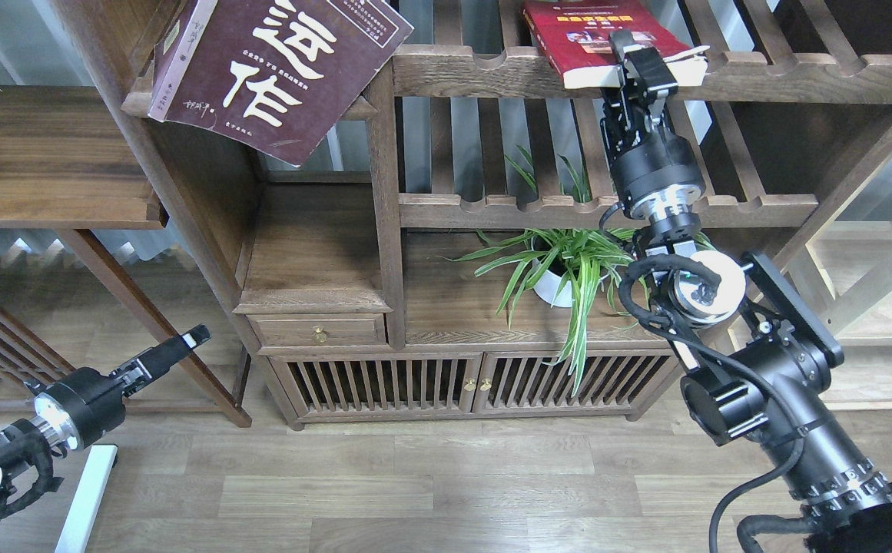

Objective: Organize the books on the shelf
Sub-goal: 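Close the right gripper on the near edge of the red book, then pull the red book off the shelf toward the robot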

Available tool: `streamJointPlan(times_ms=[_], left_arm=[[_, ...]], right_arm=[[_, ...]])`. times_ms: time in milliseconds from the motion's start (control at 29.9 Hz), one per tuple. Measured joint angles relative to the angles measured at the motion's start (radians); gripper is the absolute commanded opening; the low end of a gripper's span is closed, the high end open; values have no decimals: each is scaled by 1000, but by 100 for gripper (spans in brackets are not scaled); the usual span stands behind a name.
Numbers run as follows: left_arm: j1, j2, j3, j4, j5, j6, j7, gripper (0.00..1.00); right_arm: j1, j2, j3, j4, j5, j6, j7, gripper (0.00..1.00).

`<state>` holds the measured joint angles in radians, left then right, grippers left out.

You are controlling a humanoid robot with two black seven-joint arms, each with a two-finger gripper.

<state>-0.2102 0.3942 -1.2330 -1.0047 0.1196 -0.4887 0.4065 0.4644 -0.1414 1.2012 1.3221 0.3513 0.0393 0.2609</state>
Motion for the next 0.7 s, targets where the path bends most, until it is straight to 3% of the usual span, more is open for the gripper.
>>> streamJointPlan(times_ms=[201, 702], left_arm=[[-2, 0, -2, 0, 0, 0, 0, 81], [-15, 0, 5, 17, -8, 0, 5, 81]], right_arm=[[-32, 7, 0, 0, 0, 50, 1, 12], [-117, -5, 0, 2, 0, 162, 7, 12]])
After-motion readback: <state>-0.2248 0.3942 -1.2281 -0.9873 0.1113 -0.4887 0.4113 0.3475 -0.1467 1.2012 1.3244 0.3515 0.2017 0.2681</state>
